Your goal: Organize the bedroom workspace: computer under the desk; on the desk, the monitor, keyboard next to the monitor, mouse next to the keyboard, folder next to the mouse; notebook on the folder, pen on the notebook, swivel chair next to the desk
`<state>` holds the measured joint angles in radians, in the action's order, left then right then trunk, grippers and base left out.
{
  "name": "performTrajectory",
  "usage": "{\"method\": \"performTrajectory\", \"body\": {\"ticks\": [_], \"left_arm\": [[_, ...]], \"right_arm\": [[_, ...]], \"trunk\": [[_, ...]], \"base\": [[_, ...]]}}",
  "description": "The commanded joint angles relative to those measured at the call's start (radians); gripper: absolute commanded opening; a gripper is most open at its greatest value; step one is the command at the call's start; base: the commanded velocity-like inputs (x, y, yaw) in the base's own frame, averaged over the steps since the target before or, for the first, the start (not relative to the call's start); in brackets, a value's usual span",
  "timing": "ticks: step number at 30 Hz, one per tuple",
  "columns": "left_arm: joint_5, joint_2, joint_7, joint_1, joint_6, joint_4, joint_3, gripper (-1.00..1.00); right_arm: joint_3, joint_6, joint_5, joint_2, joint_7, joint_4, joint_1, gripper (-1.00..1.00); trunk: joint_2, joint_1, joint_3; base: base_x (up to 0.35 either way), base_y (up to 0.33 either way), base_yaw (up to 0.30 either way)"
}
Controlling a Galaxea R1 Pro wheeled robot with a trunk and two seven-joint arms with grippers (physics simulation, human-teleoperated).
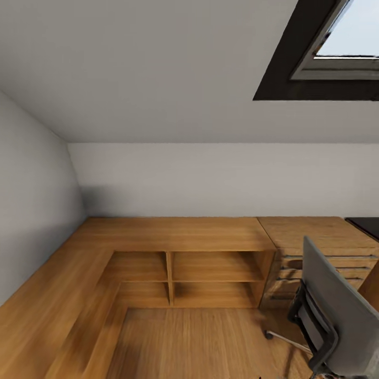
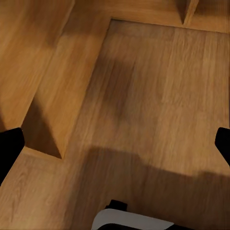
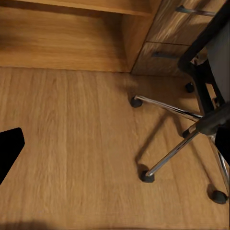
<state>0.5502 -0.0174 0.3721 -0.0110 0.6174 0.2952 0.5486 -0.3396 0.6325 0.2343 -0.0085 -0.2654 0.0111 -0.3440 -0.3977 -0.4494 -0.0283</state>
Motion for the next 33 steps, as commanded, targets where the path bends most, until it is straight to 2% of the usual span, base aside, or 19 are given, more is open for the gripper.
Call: {"method": "performTrajectory", "body": {"ticks": [1, 15, 33], "left_arm": [[0.003, 0.001, 0.008, -0.001, 0.003, 0.000, 0.008, 1.00], [0.004, 0.000, 0.008, -0.001, 0.004, 0.000, 0.010, 1.00], [0.004, 0.001, 0.008, -0.001, 0.002, -0.001, 0.008, 1.00]], "right_arm": [[-0.009, 0.003, 0.006, 0.000, -0.003, 0.001, -0.001, 1.00], [-0.009, 0.004, 0.006, -0.001, -0.003, 0.001, -0.001, 1.00], [-0.009, 0.007, 0.005, 0.001, -0.003, 0.001, -0.001, 1.00]], "trunk": [[-0.002, -0.001, -0.002], [-0.002, -0.001, -0.002], [-0.002, -0.001, -0.002]], "base": [[0.000, 0.139, -0.297], [0.060, 0.254, -0.297], [0.014, 0.017, -0.297]]}}
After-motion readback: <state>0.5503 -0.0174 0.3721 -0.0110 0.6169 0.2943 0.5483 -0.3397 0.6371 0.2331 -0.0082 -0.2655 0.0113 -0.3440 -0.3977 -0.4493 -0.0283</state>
